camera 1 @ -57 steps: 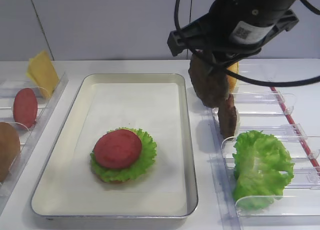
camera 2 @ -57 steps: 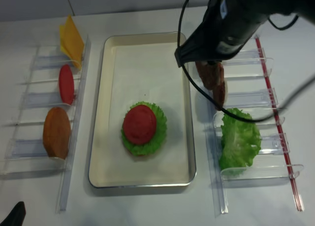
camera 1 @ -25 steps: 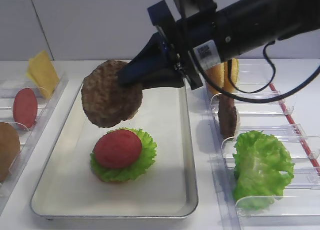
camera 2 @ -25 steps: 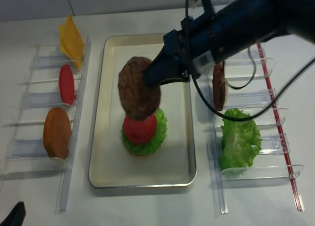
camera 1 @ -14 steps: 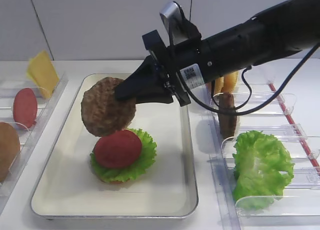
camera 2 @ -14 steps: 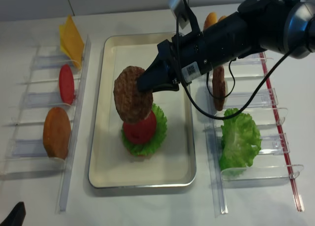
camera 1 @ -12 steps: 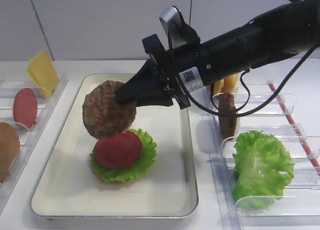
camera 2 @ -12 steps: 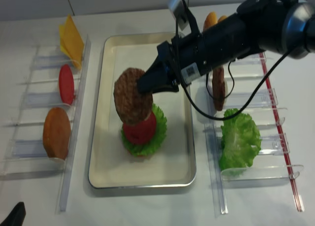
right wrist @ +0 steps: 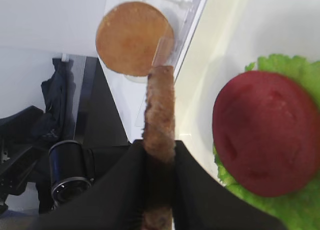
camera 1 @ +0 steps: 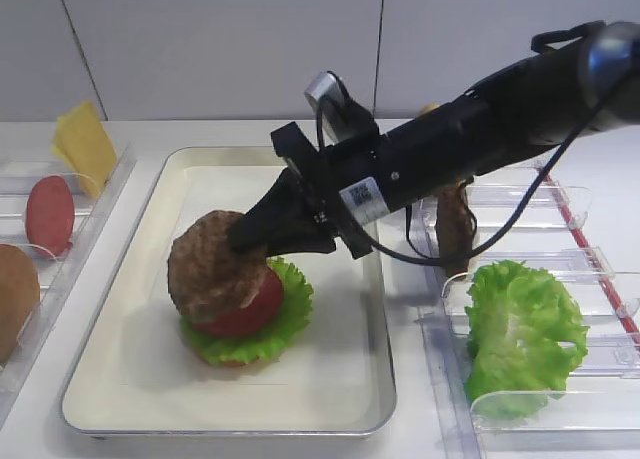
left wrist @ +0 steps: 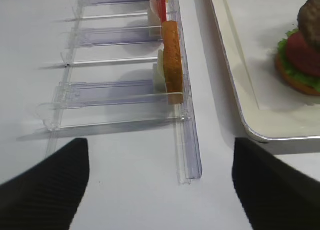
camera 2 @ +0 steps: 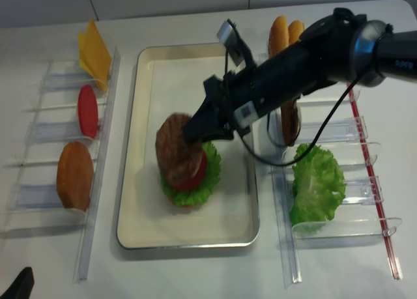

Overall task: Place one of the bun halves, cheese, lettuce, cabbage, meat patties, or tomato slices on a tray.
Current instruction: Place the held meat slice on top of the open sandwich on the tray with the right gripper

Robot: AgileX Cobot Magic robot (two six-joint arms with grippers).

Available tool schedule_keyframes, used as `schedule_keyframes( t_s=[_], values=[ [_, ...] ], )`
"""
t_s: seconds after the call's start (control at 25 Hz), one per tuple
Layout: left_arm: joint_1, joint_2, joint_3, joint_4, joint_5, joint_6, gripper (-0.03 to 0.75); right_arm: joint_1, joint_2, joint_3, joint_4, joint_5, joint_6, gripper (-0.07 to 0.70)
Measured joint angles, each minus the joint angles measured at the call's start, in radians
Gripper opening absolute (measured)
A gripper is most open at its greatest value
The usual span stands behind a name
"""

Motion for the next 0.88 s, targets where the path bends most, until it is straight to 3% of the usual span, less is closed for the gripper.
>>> schedule_keyframes(
  t_s=[0.88],
  values=[
    [0.000, 0.000, 0.000, 0.000, 0.000, 0.000, 0.545, -0.004, 0.049, 0.000, 0.007, -0.005, -0.045, 0.136]
  ],
)
